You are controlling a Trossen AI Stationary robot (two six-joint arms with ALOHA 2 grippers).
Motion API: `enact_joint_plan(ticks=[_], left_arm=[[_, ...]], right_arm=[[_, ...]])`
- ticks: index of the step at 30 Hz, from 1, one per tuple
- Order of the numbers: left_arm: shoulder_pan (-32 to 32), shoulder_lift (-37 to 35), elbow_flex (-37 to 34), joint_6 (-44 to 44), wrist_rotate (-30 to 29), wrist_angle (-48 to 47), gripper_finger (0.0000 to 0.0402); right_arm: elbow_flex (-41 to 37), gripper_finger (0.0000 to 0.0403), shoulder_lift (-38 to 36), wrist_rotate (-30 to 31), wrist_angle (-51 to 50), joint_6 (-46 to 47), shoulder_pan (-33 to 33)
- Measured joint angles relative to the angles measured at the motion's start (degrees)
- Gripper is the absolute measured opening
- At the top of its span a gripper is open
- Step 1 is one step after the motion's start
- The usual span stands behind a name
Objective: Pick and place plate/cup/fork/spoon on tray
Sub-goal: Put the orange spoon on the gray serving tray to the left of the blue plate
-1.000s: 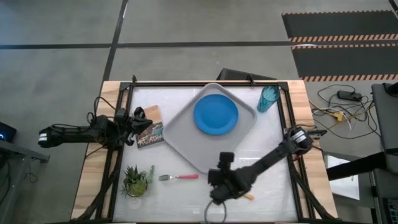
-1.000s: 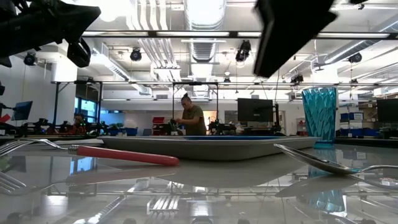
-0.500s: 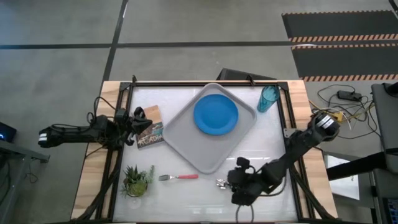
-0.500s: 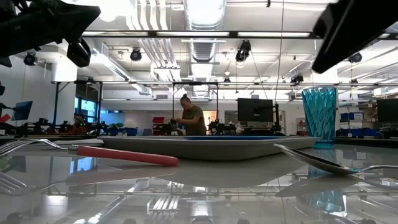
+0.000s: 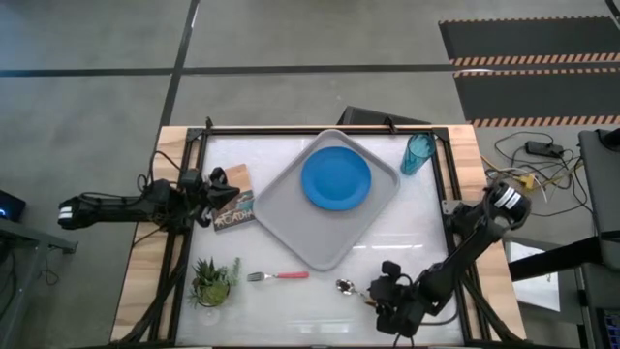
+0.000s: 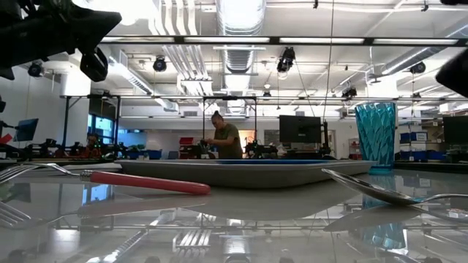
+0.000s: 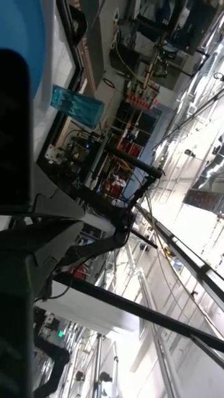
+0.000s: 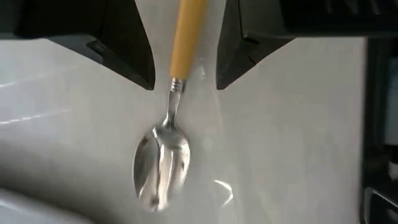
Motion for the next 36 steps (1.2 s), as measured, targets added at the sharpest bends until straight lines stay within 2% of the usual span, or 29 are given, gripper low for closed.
enact_joint_plan(ticks=[6,12,21,28,36], left_arm=[[0.00,0.64,0.00,0.00,-1.07,0.02,0.0000],[0.00,0.54,0.00,0.00,-1.07,0.11,0.0000],[0.00,0.60,0.00,0.00,-1.07,0.08,0.0000],[0.00,0.54,0.00,0.00,-1.07,0.08,0.0000],[0.02,0.60,0.00,0.00,-1.07,0.27,0.0000]], right_arm=[[0.02,0.0145,4.87,0.16,0.21,0.44,0.14],[0.53,0.0123,6.69,1.34,0.28,0.03,0.31],[0.52,0.0035,6.84,2.02,0.34,0.46,0.22],[0.44,0.0034,5.51,0.97,0.07,2.41,0.14],[0.39,0.0034,-1.44,0.95,-1.54,4.37,-0.63]])
